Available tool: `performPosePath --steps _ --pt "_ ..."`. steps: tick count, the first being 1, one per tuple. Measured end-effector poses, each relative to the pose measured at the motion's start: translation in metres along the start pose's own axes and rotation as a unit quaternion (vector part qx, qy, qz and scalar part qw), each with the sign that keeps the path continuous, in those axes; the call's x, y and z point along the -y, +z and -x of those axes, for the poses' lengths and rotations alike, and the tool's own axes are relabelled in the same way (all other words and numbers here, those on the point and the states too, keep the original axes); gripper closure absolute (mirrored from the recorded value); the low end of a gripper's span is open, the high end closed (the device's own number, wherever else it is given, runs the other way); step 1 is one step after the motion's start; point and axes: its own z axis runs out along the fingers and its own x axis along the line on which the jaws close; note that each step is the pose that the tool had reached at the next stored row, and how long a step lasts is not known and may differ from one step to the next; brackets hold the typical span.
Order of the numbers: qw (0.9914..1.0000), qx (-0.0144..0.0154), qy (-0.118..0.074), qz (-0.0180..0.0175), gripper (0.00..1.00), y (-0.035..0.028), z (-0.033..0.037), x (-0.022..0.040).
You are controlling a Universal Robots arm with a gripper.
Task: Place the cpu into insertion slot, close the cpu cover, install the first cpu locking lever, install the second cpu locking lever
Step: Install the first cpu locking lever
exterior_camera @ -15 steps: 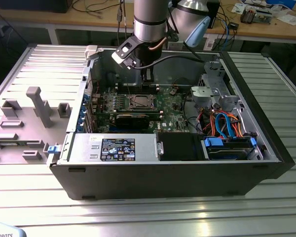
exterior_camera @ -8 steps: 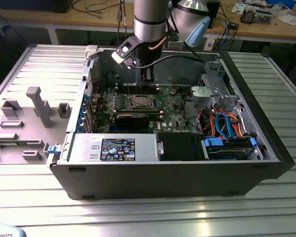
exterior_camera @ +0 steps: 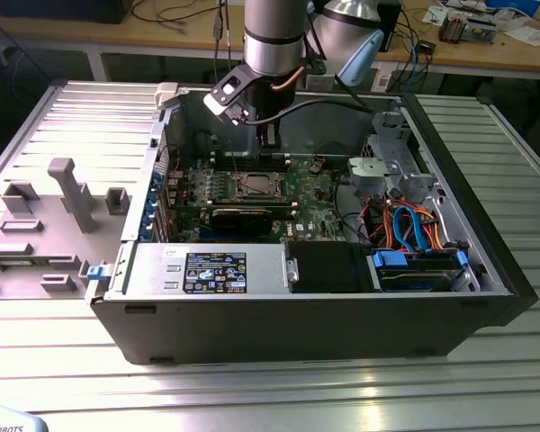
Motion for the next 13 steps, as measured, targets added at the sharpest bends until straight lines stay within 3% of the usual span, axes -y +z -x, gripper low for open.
performPosePath --steps 3,13 --pt "1.0 -0.0001 0.0 0.0 0.89 -0.0026 -0.0002 0.0" --pt "1.0 -0.0001 0.0 0.0001 0.89 -0.0211 -0.0011 -0.0002"
